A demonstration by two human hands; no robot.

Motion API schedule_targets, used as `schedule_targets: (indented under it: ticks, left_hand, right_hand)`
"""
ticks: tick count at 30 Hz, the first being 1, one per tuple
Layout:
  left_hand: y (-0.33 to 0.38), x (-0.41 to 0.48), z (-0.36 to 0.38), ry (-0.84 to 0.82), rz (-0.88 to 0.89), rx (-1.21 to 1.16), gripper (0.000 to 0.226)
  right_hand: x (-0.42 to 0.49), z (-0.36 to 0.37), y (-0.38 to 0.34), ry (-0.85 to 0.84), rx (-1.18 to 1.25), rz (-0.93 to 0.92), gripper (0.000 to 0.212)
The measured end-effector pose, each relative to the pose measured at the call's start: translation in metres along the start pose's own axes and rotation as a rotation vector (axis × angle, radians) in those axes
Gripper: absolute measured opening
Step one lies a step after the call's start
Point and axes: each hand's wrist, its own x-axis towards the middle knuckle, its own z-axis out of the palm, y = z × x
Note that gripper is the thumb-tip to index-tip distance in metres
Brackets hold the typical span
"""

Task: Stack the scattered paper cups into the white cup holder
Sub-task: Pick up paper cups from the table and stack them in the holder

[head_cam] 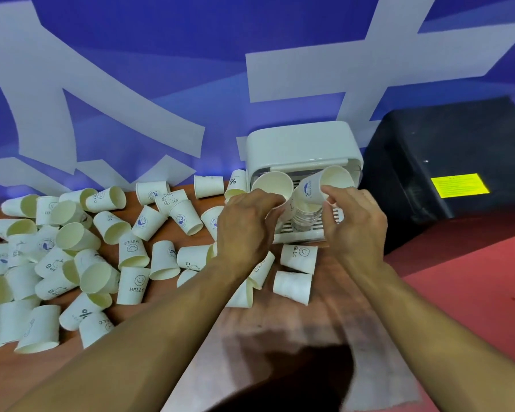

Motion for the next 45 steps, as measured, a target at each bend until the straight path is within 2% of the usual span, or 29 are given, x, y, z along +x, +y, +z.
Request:
schedule_targets:
  ticks: [6, 13, 22, 30, 38, 45]
  left_hand:
    - [-0.013, 0.009, 0.017, -0.046, -0.004, 0.077, 0.008]
    - [-0.034, 0.011, 0.032, -0.069, 0.044, 0.101, 0.01]
    - [-0.045, 0.008, 0.05, -0.194, 0.026, 0.122, 0.014]
    - [-0.051, 0.009, 0.061, -0.338, 0.049, 0.168, 0.035]
    - [-0.051, 0.008, 0.073, -0.338, 0.029, 0.172, 0.028]
    - [-0.052, 0.006, 0.077, -0.343, 0.01, 0.174, 0.033]
  right_hand:
    - [0.01, 0.024, 0.012, -0.067, -0.035, -0.081, 0.028]
    - [0.009, 0.043, 0.027, -0.228, -0.069, -0.057, 0.025]
    - [0.008, 0.054, 0.031, -0.4, -0.057, -0.051, 0.02]
    - [0.002, 0.076, 0.04, -0.472, -0.064, 0.011, 0.015]
    - [0.007, 0.086, 0.036, -0.477, 0.024, 0.223, 0.011]
    - [0.008, 0.088, 0.034, -0.503, 0.069, 0.293, 0.012]
